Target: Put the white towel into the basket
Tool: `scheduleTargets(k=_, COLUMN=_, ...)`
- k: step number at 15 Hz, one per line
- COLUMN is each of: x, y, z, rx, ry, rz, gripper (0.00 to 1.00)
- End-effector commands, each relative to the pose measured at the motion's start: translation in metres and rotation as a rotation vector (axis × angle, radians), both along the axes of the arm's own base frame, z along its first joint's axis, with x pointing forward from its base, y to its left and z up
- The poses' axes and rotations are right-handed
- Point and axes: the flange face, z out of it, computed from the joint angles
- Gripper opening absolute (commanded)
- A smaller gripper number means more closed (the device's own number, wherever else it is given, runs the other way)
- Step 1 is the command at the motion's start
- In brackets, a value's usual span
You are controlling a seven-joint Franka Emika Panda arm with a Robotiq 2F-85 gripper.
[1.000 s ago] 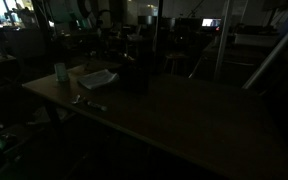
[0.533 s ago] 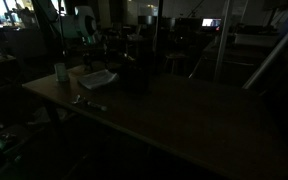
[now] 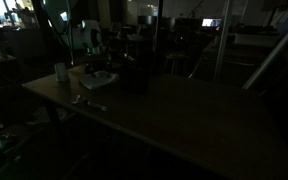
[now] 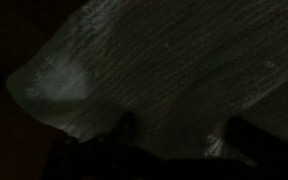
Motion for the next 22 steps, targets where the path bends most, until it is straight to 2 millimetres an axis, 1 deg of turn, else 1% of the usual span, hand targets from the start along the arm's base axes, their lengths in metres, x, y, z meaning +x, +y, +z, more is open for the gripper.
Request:
scheduleTargets(k=1, x=0.003, y=-0.004, z=0.0, rx=0.022, ry=0.013, rz=-0.004, gripper=0.66)
scheduleTargets(k=5, x=-0.011, y=-0.01, z=0.011, rx=0.052, ry=0.017, rz=-0.039, gripper=0.36)
scheduleTargets(k=7, x=-0.021, y=-0.017, z=0.015, rx=0.067, ry=0.024, rz=-0.072, gripper=0.2)
scheduleTargets(k=8, x=-0.026, y=-0.025, z=0.018, rx=0.072, ry=0.027, rz=-0.092, gripper=0.14)
scheduleTargets(k=9, x=-0.029, y=-0.031, z=0.021, rx=0.075, ry=0.03, rz=-0.108, gripper=0.05)
scheduleTargets(k=10, x=-0.032, y=-0.04, z=0.025, rx=0.076, ry=0.031, rz=-0.126, gripper=0.02)
scheduleTargets(k=11, x=-0.034, y=-0.05, z=0.031, rx=0.074, ry=0.03, rz=-0.141, gripper=0.01)
scheduleTargets(k=12, x=-0.035, y=-0.061, z=0.04, rx=0.074, ry=0.027, rz=-0.154, gripper=0.04)
scheduleTargets(k=13, x=-0.035, y=-0.071, z=0.048, rx=0.075, ry=0.022, rz=-0.168, gripper=0.02)
scheduleTargets(k=14, x=-0.034, y=-0.081, z=0.059, rx=0.078, ry=0.012, rz=-0.179, gripper=0.0)
scheduleTargets(k=16, x=-0.026, y=-0.103, z=0.095, rx=0.093, ry=-0.035, rz=-0.201, gripper=0.0)
scheduleTargets(k=19, x=-0.013, y=-0.137, z=0.159, rx=0.113, ry=-0.102, rz=-0.229, gripper=0.0)
scheduleTargets(k=22, x=-0.006, y=-0.182, z=0.221, rx=0.116, ry=-0.153, rz=-0.276, gripper=0.0)
